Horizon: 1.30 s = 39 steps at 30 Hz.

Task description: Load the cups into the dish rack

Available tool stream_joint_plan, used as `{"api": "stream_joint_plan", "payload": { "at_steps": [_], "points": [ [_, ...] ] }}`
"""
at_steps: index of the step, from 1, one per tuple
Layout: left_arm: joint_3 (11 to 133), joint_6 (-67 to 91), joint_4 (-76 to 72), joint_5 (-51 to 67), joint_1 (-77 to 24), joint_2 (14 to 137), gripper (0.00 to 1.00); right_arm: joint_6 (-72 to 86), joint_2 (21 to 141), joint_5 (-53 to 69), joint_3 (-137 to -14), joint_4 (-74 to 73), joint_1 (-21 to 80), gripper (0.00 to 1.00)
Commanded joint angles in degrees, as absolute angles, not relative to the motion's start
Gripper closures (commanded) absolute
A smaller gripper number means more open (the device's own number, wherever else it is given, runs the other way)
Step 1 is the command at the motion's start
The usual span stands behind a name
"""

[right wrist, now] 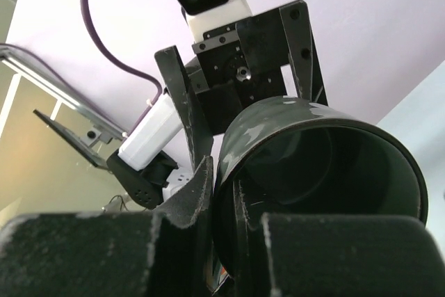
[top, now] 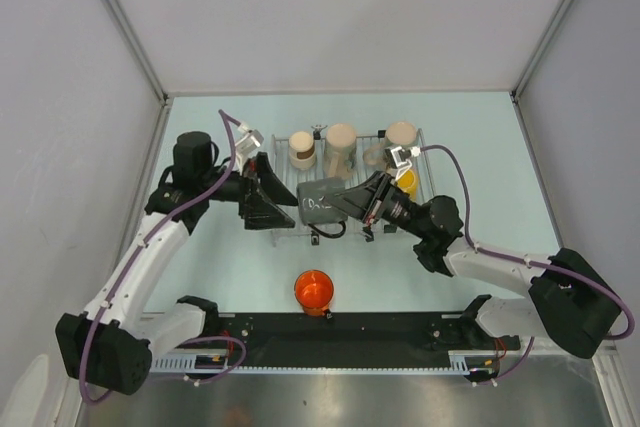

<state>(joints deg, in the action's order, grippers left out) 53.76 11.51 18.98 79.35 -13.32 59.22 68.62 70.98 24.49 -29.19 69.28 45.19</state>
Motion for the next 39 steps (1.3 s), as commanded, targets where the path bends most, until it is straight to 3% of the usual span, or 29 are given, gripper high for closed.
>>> {"api": "stream_joint_plan", "payload": {
  "at_steps": [1, 23, 34, 39],
  "points": [
    [53.52, 8.88, 17.40, 74.80, -15.64, 60.99, 0.00, 70.49, 69.96, 25.13, -32.87, 89.91, 44.91, 1.00],
    [54.14, 7.47, 22.84, 73.48, -23.64, 60.37, 0.00, 66.80, 71.90, 27.42, -37.87, 88.77, 38.50, 1.00],
    [58.44, 1.67, 29.79, 72.16, -23.82, 60.38, 0.00, 51.78, 62.50, 28.13, -43.95, 67.69, 39.02, 1.00],
    [57.22, 14.47, 16.99, 69.53, -23.73, 58.10, 0.00, 43.53, 61.61, 23.56, -42.19, 66.35, 44.20, 1.00]
  ]
}}
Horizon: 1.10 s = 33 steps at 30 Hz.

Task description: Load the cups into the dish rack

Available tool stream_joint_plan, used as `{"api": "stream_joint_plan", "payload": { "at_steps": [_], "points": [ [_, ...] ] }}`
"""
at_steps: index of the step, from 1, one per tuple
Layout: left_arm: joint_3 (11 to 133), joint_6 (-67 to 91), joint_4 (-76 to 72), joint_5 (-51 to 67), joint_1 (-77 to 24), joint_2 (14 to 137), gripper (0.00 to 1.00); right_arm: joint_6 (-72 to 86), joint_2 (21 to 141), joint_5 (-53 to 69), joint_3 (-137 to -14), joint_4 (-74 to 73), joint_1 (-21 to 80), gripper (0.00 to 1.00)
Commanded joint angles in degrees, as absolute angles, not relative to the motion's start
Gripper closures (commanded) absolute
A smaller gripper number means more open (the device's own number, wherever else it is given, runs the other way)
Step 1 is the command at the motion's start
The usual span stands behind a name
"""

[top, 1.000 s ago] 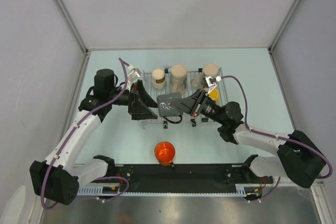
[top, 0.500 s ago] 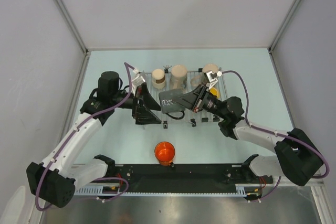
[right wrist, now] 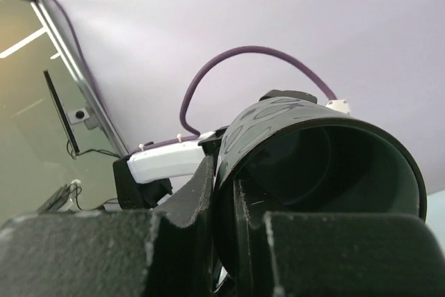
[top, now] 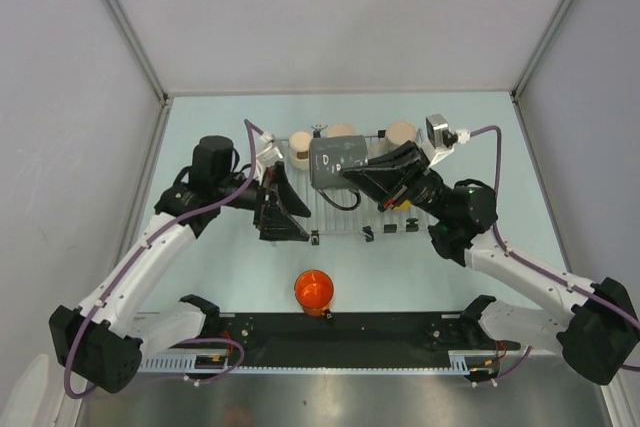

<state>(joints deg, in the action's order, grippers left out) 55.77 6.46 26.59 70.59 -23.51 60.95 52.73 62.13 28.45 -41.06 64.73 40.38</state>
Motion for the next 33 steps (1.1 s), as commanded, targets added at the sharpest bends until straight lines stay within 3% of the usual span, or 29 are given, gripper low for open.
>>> {"api": "stream_joint_plan", "payload": {
  "at_steps": [1, 7, 19, 33],
  "points": [
    [56.87, 20.16, 11.31, 69.17, -23.82, 57.14, 0.00, 42.11, 61.61, 22.68, -41.14, 66.44, 46.12, 1.00],
    [53.09, 39.25, -9.01, 60.84, -23.99, 53.09, 0.00, 37.45, 62.57, 17.32, -36.92, 73.29, 50.62, 1.00],
    [49.48, 46.40, -12.22, 54.32, -25.93, 50.54, 0.00, 36.92, 66.71, 14.24, -36.65, 78.75, 52.82, 1.00],
    [46.85, 46.84, -11.60, 53.18, -26.54, 49.75, 0.00, 35.42, 66.44, 15.21, -41.93, 74.79, 49.13, 1.00]
  ]
}}
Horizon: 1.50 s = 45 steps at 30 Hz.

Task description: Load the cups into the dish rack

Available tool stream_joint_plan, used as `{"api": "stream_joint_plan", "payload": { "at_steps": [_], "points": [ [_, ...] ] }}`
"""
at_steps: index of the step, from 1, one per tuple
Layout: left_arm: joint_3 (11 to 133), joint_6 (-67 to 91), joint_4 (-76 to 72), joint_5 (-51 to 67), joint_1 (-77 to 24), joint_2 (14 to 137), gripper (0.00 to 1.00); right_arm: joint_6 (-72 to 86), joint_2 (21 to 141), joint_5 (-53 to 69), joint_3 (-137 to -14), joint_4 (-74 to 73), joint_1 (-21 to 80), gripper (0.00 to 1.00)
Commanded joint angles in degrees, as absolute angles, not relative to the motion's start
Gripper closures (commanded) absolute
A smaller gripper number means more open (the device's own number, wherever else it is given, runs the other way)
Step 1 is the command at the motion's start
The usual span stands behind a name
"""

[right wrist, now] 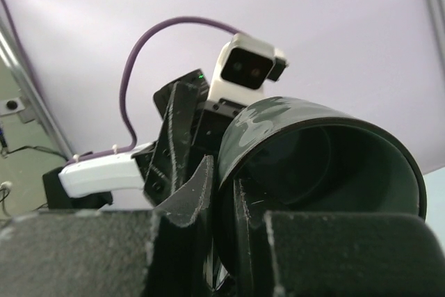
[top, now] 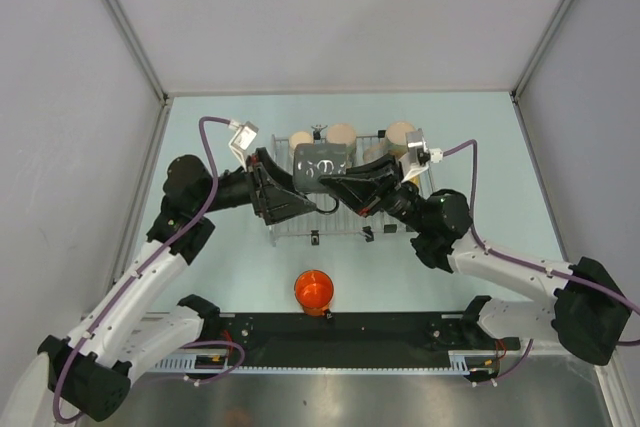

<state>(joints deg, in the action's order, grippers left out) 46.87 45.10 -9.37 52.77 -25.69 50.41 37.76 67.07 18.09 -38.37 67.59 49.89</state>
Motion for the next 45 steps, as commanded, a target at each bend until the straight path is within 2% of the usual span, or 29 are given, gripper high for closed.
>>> {"api": "stream_joint_plan", "payload": {
  "at_steps": [1, 12, 17, 20, 25, 28, 29, 34, 45],
  "points": [
    [46.41, 47.02, -11.60, 53.17, -26.54, 49.31, 0.00, 35.77, 66.97, 14.94, -41.84, 75.75, 49.04, 1.00],
    [46.58, 49.65, -14.67, 52.65, -26.63, 50.53, 0.01, 39.81, 74.26, 15.03, -40.17, 85.86, 49.22, 1.00],
    [46.32, 50.98, -16.44, 52.82, -26.72, 50.71, 0.17, 39.38, 77.16, 14.06, -40.78, 87.62, 50.36, 1.00],
    [46.93, 50.10, -15.56, 52.56, -26.72, 50.63, 0.23, 39.99, 79.10, 14.06, -41.13, 88.42, 50.89, 1.00],
    [48.43, 48.17, -13.45, 51.42, -26.46, 51.24, 0.25, 40.61, 81.03, 14.24, -40.17, 89.82, 52.91, 1.00],
    [48.69, 46.94, -12.84, 50.36, -26.02, 52.20, 0.35, 40.43, 81.82, 15.38, -40.78, 90.09, 54.58, 1.00],
    [48.78, 46.67, -12.57, 50.01, -25.75, 52.47, 0.41, 40.52, 81.83, 15.90, -40.78, 90.09, 54.93, 1.00],
    [49.39, 45.26, -11.95, 49.31, -23.04, 53.87, 0.50, 41.04, 80.51, 16.00, -38.42, 90.00, 57.56, 1.00],
    [51.33, 45.35, -11.69, 50.01, -19.51, 53.70, 0.52, 42.45, 81.91, 16.96, -34.01, 90.18, 62.49, 1.00]
  ]
}}
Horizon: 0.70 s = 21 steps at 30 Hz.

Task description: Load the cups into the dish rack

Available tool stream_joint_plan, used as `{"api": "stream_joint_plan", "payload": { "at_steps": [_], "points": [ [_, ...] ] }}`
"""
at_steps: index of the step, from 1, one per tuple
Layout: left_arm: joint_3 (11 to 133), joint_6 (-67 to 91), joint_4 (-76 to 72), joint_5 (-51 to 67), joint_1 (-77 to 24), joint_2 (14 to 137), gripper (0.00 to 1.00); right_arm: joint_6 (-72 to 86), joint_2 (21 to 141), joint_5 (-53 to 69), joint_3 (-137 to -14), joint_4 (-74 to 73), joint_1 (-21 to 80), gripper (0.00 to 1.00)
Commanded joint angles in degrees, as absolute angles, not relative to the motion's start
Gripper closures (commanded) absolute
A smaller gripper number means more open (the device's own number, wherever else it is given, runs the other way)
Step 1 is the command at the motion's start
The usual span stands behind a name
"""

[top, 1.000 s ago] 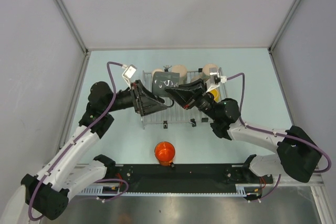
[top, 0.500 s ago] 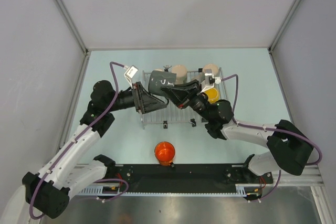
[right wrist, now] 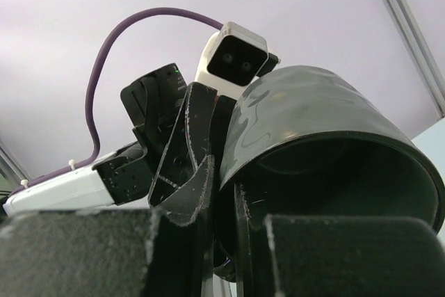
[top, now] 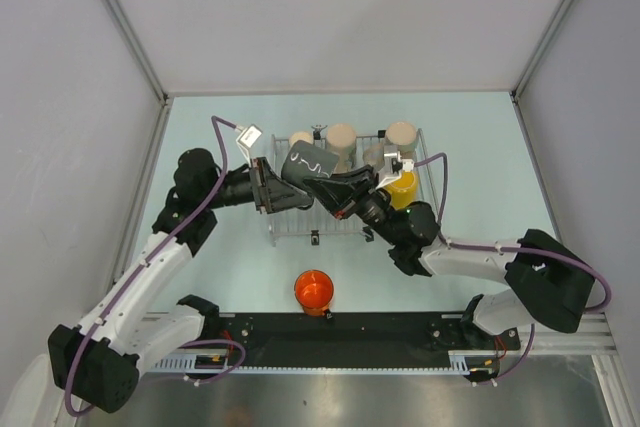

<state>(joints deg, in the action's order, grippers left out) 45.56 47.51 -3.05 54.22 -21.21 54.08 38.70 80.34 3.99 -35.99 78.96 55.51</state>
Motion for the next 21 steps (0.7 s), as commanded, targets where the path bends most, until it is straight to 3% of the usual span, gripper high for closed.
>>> {"api": "stream_joint_plan", "payload": {
  "at_steps": [1, 3, 4, 7, 9, 11, 12, 14, 17, 19, 21],
  "points": [
    [51.50, 45.35, -11.60, 50.01, -19.34, 53.70, 0.54, 42.54, 82.35, 16.79, -33.84, 90.26, 62.84, 1.00],
    [51.59, 45.53, -11.86, 50.01, -19.34, 53.79, 0.62, 42.36, 82.88, 16.96, -34.01, 90.18, 63.37, 1.00],
    [51.59, 45.61, -11.87, 50.27, -19.34, 53.88, 0.75, 42.54, 83.40, 17.05, -34.10, 90.26, 63.28, 1.00],
    [52.21, 45.27, -11.34, 51.15, -19.34, 54.14, 0.94, 43.06, 83.93, 17.75, -35.07, 90.35, 63.37, 1.00],
    [52.47, 45.44, -11.34, 51.76, -19.34, 54.23, 0.94, 43.59, 84.46, 18.10, -36.03, 90.35, 63.37, 1.00],
    [52.82, 45.53, -11.34, 52.12, -19.34, 53.97, 0.90, 44.03, 85.34, 18.37, -36.56, 90.26, 63.37, 1.00],
    [53.00, 45.61, -11.42, 52.38, -19.34, 53.96, 0.82, 44.29, 85.60, 18.63, -37.08, 90.35, 63.37, 1.00],
    [53.26, 45.53, -11.43, 52.91, -19.34, 54.05, 0.75, 44.73, 86.31, 18.72, -37.35, 90.53, 63.37, 1.00],
    [53.35, 45.35, -11.43, 53.70, -19.42, 54.23, 0.72, 45.26, 87.36, 18.81, -38.23, 90.70, 63.37, 1.00],
    [53.35, 45.18, -11.43, 54.14, -19.51, 54.40, 0.49, 45.44, 88.15, 19.07, -39.02, 90.79, 63.37, 1.00],
    [53.44, 44.74, -11.34, 54.40, -19.51, 54.32, 0.39, 45.70, 88.77, 19.25, -39.46, 90.70, 63.37, 1.00]
  ]
}}
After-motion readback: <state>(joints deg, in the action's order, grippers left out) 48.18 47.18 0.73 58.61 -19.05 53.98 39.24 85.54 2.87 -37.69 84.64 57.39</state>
